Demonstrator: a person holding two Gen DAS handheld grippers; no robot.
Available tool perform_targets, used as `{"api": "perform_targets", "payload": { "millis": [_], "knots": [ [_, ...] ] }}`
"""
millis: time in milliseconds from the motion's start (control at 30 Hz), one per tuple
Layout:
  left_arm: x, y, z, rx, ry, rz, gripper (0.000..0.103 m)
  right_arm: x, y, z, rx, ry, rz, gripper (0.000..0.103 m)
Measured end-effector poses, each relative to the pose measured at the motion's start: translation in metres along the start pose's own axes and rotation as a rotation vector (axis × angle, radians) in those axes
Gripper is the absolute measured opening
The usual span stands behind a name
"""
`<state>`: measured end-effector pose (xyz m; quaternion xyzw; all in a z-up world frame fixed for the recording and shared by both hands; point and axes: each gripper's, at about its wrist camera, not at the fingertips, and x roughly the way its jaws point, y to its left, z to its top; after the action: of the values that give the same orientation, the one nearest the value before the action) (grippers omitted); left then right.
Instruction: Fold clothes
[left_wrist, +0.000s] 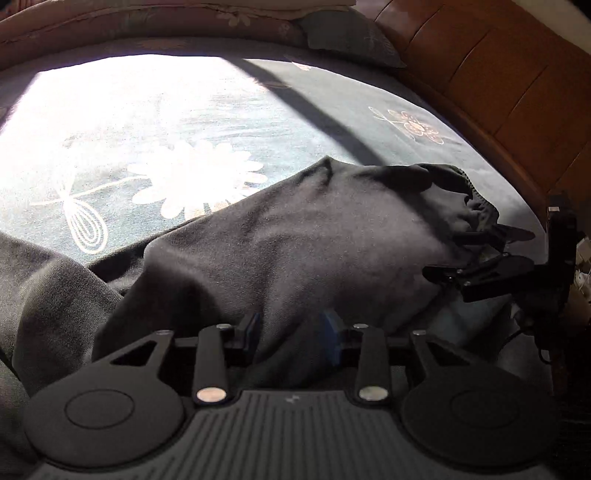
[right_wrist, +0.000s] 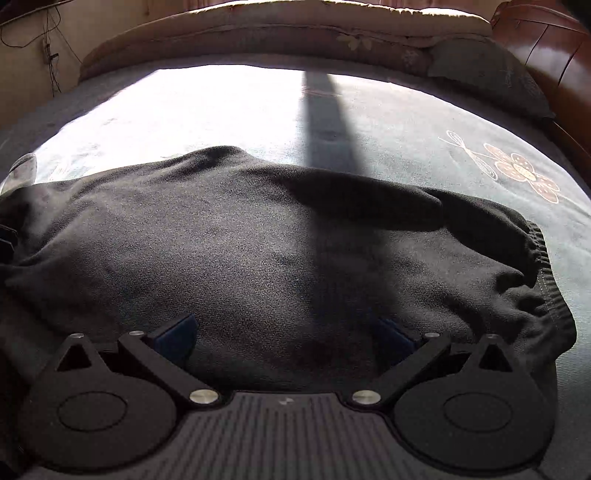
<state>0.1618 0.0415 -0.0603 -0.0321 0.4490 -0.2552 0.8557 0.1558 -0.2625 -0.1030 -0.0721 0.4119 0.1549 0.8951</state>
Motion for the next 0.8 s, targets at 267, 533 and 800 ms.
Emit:
{"api": "perform_targets", "payload": {
  "millis": [267, 533, 800],
  "knots": [
    [0.066, -0.043, 0.017, 0.06, 0.047, 0.021, 0.049, -0.019, -0.017, -0.008, 0.033, -0.059, -0.037, 0.103],
    [0.061, -0.037, 0.004, -0.036, 0.027, 0.019, 0.065, -0.002, -0.085, -0.02, 0.209, -0.095, -0.072, 0.103],
    [0.066, -0.062, 0.016, 0.036, 0.031, 0.05, 0.069, -0.002, -0.081, -0.032, 0.189, -0.161, -0.075, 0.103]
  ]
}}
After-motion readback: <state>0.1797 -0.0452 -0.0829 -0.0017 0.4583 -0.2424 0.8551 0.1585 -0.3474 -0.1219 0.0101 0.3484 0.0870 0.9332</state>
